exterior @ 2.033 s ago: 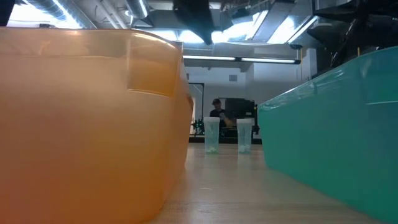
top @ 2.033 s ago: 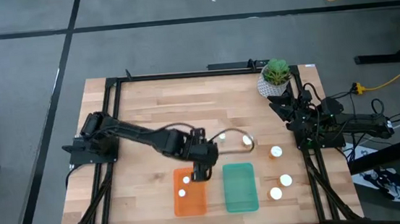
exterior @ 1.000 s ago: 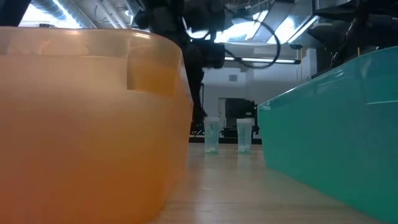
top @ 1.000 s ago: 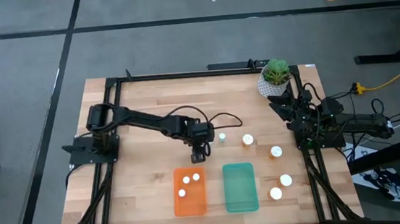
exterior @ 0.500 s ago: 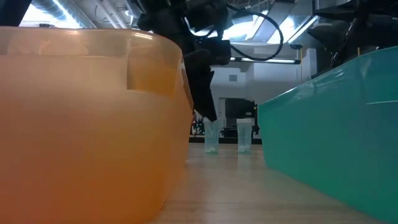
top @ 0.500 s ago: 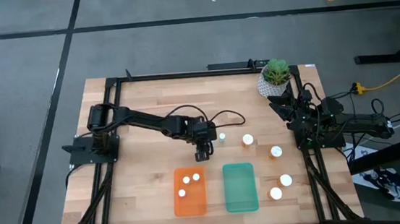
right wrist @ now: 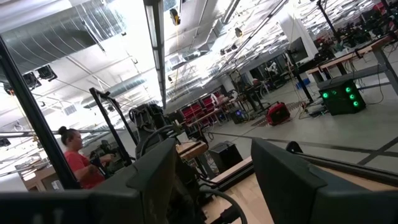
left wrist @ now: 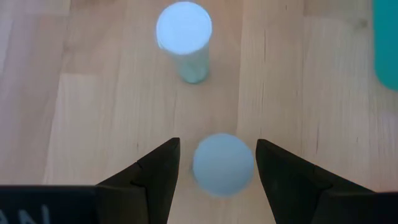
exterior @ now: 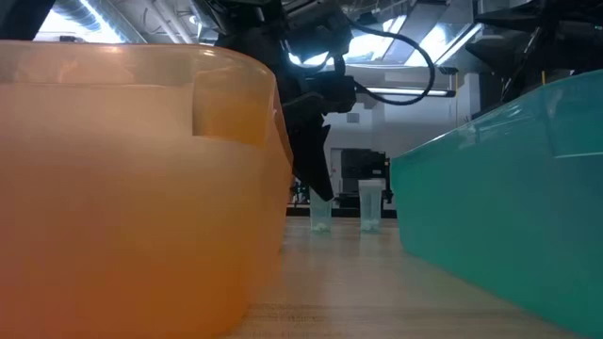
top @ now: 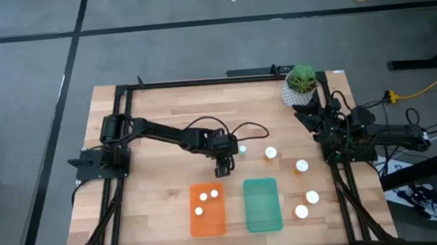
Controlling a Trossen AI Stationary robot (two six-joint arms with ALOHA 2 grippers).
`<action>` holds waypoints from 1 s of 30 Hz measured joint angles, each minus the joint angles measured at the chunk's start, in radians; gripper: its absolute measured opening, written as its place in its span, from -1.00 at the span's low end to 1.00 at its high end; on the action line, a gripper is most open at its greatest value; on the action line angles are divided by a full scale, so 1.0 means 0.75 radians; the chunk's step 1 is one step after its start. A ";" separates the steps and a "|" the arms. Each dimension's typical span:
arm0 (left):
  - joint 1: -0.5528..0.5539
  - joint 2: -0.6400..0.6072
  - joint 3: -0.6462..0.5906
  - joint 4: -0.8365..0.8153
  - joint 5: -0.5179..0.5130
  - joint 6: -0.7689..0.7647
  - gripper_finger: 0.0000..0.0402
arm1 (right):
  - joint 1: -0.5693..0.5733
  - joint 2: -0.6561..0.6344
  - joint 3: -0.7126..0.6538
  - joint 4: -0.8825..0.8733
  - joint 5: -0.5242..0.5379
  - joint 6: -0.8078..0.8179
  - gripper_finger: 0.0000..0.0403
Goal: Pick and place medicine bottles into bin by pill shape (circle, oval)
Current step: Put the left small blue pill bottle into the orange bin
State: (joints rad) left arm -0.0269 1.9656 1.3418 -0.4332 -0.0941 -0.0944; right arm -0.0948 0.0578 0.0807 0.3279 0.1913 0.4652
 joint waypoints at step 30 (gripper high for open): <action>-0.316 -0.336 0.095 -0.299 -0.071 -0.490 -0.55 | 0.000 -0.001 0.000 -0.014 -0.001 0.006 0.06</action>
State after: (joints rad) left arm -0.2643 1.7137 1.4132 -0.6573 -0.1475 -0.4617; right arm -0.0948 0.0574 0.0807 0.3171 0.1909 0.4694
